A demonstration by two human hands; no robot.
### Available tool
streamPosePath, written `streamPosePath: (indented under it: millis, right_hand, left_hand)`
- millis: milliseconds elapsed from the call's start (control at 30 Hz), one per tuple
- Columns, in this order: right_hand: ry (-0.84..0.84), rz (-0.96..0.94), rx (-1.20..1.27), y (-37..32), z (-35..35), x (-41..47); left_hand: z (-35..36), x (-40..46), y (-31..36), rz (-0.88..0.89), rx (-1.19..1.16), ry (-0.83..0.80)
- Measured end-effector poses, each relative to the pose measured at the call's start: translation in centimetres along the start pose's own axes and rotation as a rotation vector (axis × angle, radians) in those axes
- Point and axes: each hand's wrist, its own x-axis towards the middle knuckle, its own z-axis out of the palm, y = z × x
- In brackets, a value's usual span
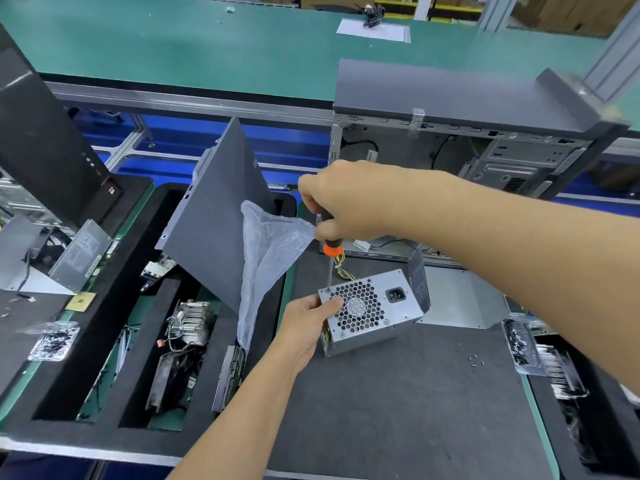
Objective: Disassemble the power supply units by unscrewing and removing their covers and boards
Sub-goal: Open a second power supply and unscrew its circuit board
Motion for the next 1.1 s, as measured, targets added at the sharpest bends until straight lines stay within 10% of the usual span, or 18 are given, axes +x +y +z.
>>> streamPosePath:
  millis: [267,500,967,1100]
  right_hand:
    - [-0.044,0.05,0.351,1.7,0.0,-0.9]
    - [-0.016,0.18,-0.299,0.2,-0.3,-1.3]
    - [-0.062,0.096,0.401,2.0,0.2,-1.6]
    - [-0.057,0.25,-0.134,1.0,0.0,-2.0]
  left_hand:
    - [-0.1,0.2,-0.2,0.005,0.005,-0.019]
    - [0.0,0.1,0.0,0.001,0.026,-0.011]
    - [-0.1,0.1,0.3,0.006,0.001,-0.001]
    - [-0.1,0.0,0.4,0.005,0.001,-0.01]
